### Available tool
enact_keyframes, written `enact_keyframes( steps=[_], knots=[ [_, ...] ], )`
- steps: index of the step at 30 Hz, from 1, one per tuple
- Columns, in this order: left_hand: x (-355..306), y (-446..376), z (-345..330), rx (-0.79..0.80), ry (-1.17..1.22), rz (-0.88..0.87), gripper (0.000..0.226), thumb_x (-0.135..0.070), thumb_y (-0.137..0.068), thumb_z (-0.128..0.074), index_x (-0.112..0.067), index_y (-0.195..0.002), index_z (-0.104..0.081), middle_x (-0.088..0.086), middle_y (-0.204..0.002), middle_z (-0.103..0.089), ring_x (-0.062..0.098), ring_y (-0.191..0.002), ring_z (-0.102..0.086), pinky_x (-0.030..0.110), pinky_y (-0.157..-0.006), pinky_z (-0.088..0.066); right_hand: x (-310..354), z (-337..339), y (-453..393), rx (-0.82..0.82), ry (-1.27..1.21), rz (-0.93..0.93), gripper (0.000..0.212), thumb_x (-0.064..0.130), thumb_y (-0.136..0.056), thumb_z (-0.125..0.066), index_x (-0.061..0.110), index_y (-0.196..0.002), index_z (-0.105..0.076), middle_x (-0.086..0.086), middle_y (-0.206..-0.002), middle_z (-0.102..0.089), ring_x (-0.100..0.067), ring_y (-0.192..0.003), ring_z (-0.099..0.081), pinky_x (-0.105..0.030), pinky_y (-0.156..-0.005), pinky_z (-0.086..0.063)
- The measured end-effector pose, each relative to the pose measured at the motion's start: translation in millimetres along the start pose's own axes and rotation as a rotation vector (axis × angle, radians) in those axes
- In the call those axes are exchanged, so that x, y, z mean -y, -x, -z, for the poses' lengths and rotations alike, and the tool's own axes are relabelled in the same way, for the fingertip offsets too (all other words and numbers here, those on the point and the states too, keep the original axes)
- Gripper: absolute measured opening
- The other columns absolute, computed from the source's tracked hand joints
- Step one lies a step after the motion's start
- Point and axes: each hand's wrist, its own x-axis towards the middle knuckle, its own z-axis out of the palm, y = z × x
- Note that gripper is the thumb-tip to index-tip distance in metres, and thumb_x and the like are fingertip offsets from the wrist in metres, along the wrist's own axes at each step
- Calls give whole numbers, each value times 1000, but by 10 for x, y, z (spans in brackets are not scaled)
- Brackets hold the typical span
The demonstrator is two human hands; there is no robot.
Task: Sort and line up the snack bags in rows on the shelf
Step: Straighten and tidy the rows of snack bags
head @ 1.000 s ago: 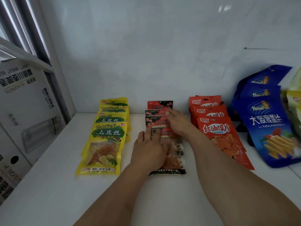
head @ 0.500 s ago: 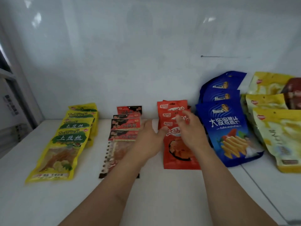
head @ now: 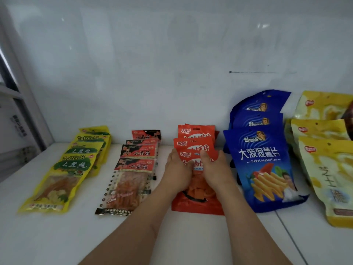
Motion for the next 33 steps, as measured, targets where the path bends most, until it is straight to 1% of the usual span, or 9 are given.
enact_keyframes(
  steps=[4, 8, 11, 16, 21, 25, 28, 31, 33],
  knots=[
    [-134, 42, 56, -4, -1, 21, 73, -46, -75, -57, -22, -142, -40, 1, -135, -56, 22, -123, -58, 49, -104, -50, 41, 25, -97, 19, 24, 14, 97, 81, -79, -41, 24, -155, -22, -8, -148, -48, -30, -129, -54, -53, -103, -48],
    [-229, 80, 74, -13, -144, 15, 80, -54, -79, -56, -19, -147, -34, 4, -139, -54, 27, -129, -52, 51, -108, -44, 72, 55, -223, 78, -19, 60, 72, 66, -92, -48, 25, -149, -31, -2, -136, -58, -23, -115, -63, -47, -97, -53],
    [-274, 39, 87, 1, -267, 27, 79, -59, -87, -56, -17, -149, -30, 7, -140, -55, 29, -132, -50, 51, -112, -37, 66, 63, -310, 93, -41, 71, 69, 62, -95, -49, 25, -150, -31, -2, -136, -58, -22, -112, -64, -44, -95, -55],
    [-204, 10, 66, 9, -282, 5, 79, -60, -87, -54, -18, -149, -29, 6, -137, -57, 28, -128, -53, 51, -109, -40, 16, 55, -319, 100, -45, 99, 51, 53, -98, -49, 27, -142, -43, 0, -128, -63, -18, -107, -66, -44, -95, -55],
    [-161, 63, 102, -11, -286, -4, 78, -55, -91, -57, -18, -153, -26, 8, -141, -49, 29, -131, -47, 50, -109, -41, -24, 30, -318, 133, 3, 84, 47, 54, -99, -47, 25, -136, -47, 1, -123, -65, -16, -102, -67, -39, -90, -56],
    [-209, 110, 176, 11, -287, -13, 84, -52, -94, -58, -14, -156, -17, 12, -152, -36, 31, -139, -38, 49, -114, -36, 20, 13, -380, 76, 169, 82, 63, 64, -95, -42, 26, -145, -37, -5, -136, -55, -25, -119, -59, -48, -97, -52],
    [-285, 272, 218, -2, -396, -107, 88, -52, -97, -52, -11, -159, -5, 10, -165, -11, 30, -152, -16, 46, -123, -22, 131, 14, -475, 12, 326, 134, 72, 69, -93, -37, 33, -155, -22, -8, -155, -33, -35, -137, -41, -56, -108, -41],
    [-306, 502, 191, 9, -591, -188, 81, -59, -101, -34, -18, -161, 1, 5, -169, 2, 29, -156, 0, 45, -125, -9, 263, -8, -566, 27, 378, 154, 78, 69, -95, -34, 33, -159, -7, -6, -165, -16, -35, -145, -32, -56, -113, -36],
    [-278, 612, 163, 54, -694, -205, 80, -71, -92, -11, -30, -161, -1, 1, -170, 4, 29, -156, 4, 49, -124, -5, 335, -38, -609, 34, 414, 173, 76, 68, -96, -32, 34, -159, -7, -5, -164, -17, -34, -144, -33, -55, -112, -36]
  ],
)
